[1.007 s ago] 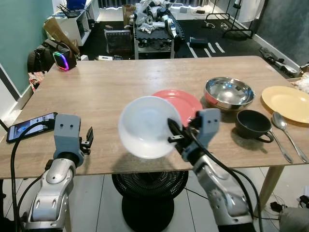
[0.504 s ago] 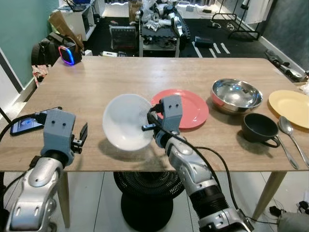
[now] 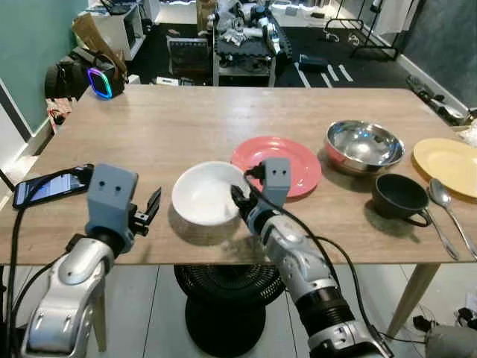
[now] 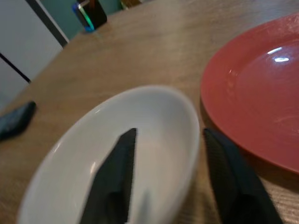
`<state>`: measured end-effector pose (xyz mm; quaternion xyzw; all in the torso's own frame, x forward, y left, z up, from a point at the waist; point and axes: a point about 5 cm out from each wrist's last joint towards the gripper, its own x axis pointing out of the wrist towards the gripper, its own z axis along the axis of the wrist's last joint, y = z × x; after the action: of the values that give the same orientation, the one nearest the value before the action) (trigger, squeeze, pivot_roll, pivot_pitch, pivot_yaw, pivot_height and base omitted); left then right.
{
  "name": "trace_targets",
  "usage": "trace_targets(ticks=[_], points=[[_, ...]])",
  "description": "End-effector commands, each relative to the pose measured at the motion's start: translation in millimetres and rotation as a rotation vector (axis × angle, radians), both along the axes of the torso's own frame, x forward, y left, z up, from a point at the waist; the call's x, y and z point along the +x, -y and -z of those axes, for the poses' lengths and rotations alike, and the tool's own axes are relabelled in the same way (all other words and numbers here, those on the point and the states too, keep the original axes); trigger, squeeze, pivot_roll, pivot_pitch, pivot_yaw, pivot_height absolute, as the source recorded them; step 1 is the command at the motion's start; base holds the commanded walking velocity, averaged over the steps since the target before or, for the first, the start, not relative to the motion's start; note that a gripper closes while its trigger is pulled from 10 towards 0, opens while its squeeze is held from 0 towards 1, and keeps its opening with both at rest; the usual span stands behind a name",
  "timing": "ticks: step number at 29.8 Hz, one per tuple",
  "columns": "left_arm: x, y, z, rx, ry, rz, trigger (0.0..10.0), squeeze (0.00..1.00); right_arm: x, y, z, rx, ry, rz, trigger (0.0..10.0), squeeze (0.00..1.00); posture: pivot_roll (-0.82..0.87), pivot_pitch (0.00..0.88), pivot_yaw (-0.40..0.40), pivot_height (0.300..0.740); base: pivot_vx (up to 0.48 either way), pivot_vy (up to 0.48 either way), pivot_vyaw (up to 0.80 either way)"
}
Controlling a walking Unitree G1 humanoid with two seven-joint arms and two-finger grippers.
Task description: Setting the table
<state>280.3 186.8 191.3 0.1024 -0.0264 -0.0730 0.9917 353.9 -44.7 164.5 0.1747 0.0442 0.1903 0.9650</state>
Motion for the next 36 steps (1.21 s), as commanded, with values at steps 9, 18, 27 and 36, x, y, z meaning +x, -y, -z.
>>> trace_targets(ticks=[9,18,27,36], points=[[1.0,5.3,9,-0.012,-0.038,0.0,10.0,0.0,-10.1,-18.1,-45,0.229,0.141,-0.096,10.0,0.0,0.1,0.059,0.052,0.74,0.0,0.0,0.0],[18.6,50.4,8,-0.002,-0.063,0.309,10.0,0.0,-12.3,83.2,-60,-0.065,0.398,0.178,10.0,0.0,0.06,0.051,0.071,0.74,0.0,0.0,0.0],[30.1,87.8,-2,-0.068,-0.137,0.675,10.0,0.0,-18.9,124.5,-60,-0.18,0.422,0.419,10.0,0.0,0.02,0.047,0.099,0.74,0.0,0.0,0.0],[-1.7,103.1,1,-0.109,-0.279,1.045,10.0,0.0,-22.8,118.5,-52,-0.19,0.405,0.412,10.0,0.0,0.03,0.053,0.114,0.74,0.0,0.0,0.0]])
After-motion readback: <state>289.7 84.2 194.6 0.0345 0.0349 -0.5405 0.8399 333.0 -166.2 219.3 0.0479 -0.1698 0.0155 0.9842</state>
